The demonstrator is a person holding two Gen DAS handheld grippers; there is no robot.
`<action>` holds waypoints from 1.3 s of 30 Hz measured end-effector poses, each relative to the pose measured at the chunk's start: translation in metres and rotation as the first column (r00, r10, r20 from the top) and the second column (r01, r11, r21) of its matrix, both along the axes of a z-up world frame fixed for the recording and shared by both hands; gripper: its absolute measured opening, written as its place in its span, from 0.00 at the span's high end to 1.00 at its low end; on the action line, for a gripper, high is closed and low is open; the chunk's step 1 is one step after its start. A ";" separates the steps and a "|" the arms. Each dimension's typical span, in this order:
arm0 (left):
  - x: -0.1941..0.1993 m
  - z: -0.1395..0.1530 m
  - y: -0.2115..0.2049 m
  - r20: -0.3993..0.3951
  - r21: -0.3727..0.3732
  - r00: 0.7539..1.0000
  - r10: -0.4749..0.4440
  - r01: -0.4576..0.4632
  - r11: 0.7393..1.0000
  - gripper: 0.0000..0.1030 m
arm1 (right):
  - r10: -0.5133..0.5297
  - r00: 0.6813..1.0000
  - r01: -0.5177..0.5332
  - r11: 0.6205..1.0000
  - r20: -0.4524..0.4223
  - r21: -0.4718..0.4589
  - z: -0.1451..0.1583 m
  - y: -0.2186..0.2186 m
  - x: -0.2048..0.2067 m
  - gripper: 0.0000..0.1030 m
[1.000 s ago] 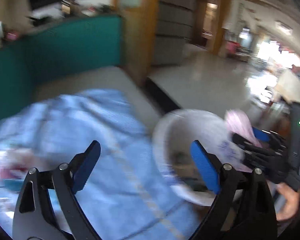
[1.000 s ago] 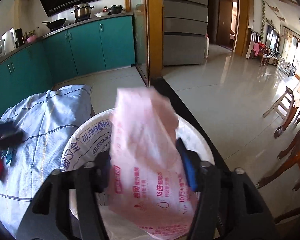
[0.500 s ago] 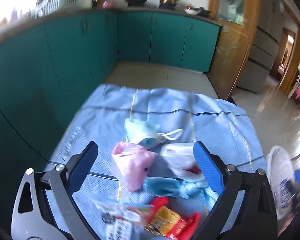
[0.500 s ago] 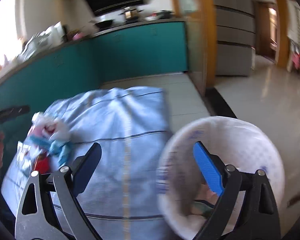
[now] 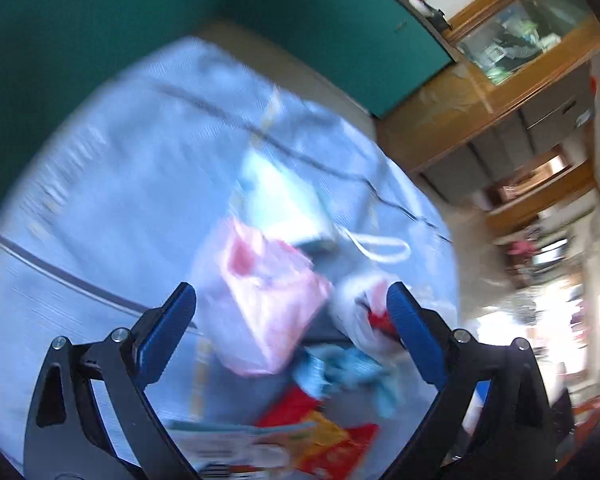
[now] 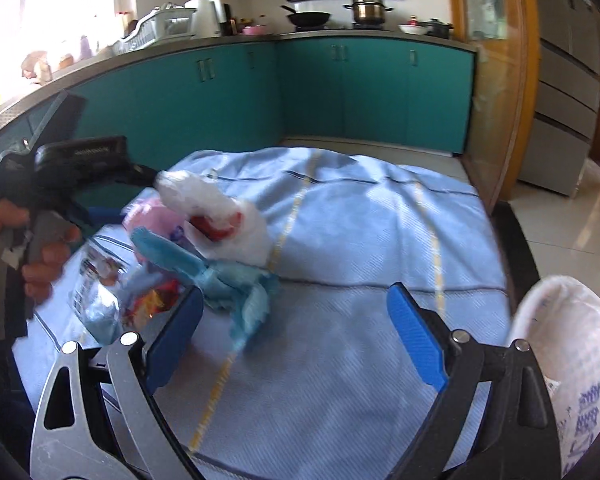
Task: Collect trash
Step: 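Grasp the white plastic bag with the right tool while the left tool grasps the pink plastic bag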
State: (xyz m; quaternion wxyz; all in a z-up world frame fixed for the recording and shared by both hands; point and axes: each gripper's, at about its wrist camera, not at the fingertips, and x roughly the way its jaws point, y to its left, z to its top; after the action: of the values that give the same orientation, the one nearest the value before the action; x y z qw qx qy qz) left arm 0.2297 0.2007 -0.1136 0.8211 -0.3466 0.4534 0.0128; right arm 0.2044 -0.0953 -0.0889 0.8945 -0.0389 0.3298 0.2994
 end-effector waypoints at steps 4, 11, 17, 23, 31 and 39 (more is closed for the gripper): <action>0.007 -0.007 -0.024 -0.010 -0.066 0.992 -0.123 0.122 0.990 0.07 | 0.074 0.997 -0.074 0.997 0.027 0.009 0.003 0.021 0.014 0.12; -0.019 0.029 -0.020 0.104 -0.028 0.994 -0.041 0.044 0.999 0.07 | 0.101 0.995 -0.101 0.995 -0.018 0.027 -0.013 0.041 0.038 0.12; -0.028 0.039 -0.011 0.125 0.077 0.988 0.092 -0.103 0.992 0.06 | 0.132 0.991 -0.132 0.991 -0.016 0.031 -0.018 0.078 0.047 0.12; -0.015 0.028 -0.011 0.058 0.111 0.997 0.060 -0.067 0.992 0.06 | 0.115 0.991 -0.114 0.993 -0.075 0.010 -0.029 0.081 0.052 0.64; 0.012 -0.002 -0.020 -0.011 0.116 0.999 0.045 -0.043 0.992 0.07 | 0.048 0.998 -0.046 0.996 -0.031 0.071 0.000 0.005 0.020 0.66; 0.011 0.002 -0.045 -0.016 0.182 0.997 -0.070 0.072 0.981 0.60 | -0.027 0.999 0.028 0.998 -0.019 0.048 0.004 -0.068 -0.002 0.66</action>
State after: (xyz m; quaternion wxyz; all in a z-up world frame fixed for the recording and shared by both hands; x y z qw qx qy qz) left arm 0.2403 0.1557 -0.1121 0.8470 -0.2536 0.4664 0.0266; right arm 0.2022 -0.1629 -0.0850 0.8960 -0.0099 0.3312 0.2955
